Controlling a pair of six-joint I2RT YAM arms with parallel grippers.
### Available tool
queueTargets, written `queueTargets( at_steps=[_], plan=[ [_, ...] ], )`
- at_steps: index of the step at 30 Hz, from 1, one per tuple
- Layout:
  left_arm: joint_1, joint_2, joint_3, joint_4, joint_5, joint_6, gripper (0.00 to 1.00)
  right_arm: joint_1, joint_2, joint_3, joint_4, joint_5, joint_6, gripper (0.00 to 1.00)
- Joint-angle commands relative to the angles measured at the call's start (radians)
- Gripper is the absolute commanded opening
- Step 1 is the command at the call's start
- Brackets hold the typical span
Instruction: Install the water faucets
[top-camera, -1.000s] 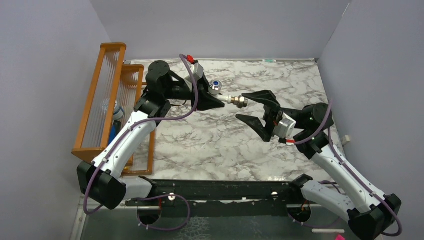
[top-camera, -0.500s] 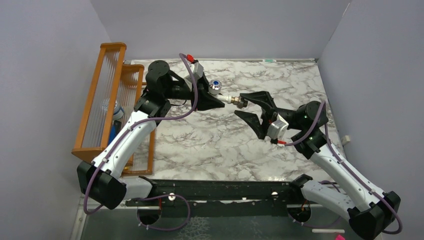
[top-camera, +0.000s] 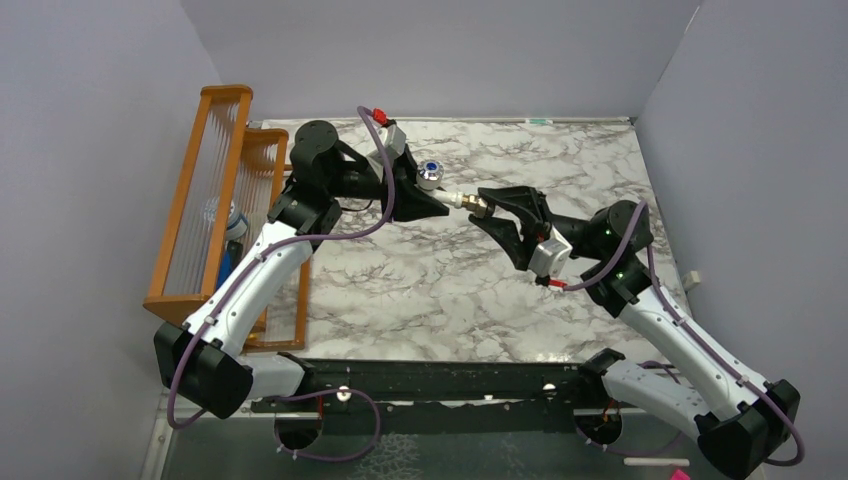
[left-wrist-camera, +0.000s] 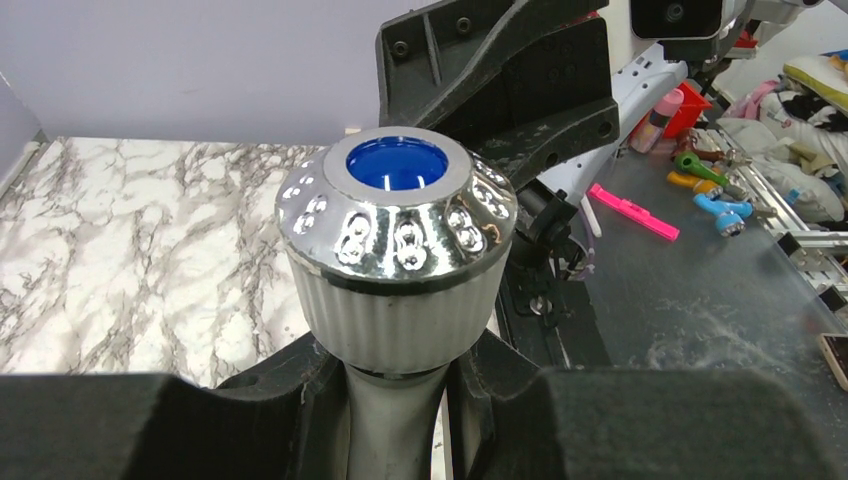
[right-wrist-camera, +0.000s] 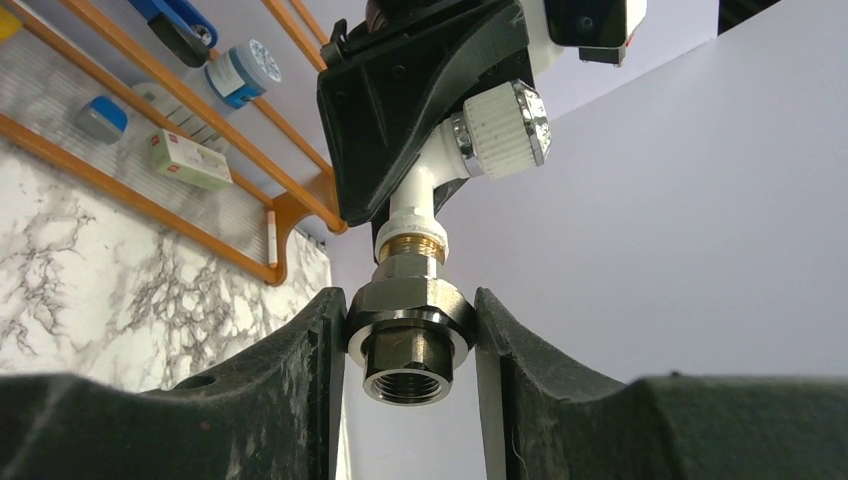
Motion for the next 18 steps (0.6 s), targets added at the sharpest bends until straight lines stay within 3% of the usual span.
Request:
queueTargets(
  at_steps=[1, 5, 8, 13, 18],
  plan=[
    [-0.004, -0.012, 0.038, 0.059, 0.039, -0.004, 0.0, 0.011, 0.002, 0.008, -0.002, 0.022, 0.035, 0.36],
    [-0.004, -0.015, 0.036, 0.057, 0.038, 0.003, 0.0, 0.013, -0.005, 0.017, 0.034, 0.042, 0.213, 0.21],
    [-0.004, -0.021, 0.041, 0.043, 0.019, 0.025, 0.0, 0.012, 0.008, 0.024, 0.06, 0.116, 0.414, 0.16],
    [-0.004, -0.031, 0.049, 0.041, 0.012, 0.044, 0.0, 0.013, 0.03, 0.094, -0.032, 0.183, 0.652, 0.06],
    [-0.004, -0.041, 0.049, 0.042, 0.007, 0.056, 0.0, 0.013, 0.025, 0.07, 0.049, 0.235, 0.937, 0.0]
  ],
)
